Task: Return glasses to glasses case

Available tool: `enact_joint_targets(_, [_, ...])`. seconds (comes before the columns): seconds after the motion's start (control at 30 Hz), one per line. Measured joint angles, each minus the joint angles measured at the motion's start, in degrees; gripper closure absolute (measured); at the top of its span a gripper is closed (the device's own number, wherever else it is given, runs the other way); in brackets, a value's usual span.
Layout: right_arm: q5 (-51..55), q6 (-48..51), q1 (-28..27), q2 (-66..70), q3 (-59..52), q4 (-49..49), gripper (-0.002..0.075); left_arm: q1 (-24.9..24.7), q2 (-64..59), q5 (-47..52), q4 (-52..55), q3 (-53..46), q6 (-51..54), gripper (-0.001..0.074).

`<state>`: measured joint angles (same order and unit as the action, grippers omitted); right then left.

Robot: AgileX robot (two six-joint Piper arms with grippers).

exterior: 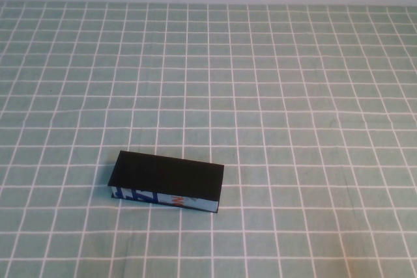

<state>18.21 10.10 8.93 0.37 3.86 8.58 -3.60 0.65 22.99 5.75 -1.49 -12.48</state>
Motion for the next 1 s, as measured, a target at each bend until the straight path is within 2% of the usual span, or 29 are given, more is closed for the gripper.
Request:
enact_joint_targets(0.13, [0.00,0.00,-4.26,-0.78,-4.74,0.00,0.0737,0.00,0.00,0.00,0.00,0.00,0.00,0.0736])
enact_joint_targets(0.3, [2.52,0.00,-7.21,-0.81,-5.35,-0.13,0.0737,-0.13,0.00,0.00,0.00,0.00,0.00,0.0736])
enact_joint_targets(1.0, [3.27,-2.80,-7.43,-0.81,-5.35,-1.24,0.0740,-0.24,0.00,0.00,0.00,0.00,0.00,0.0736])
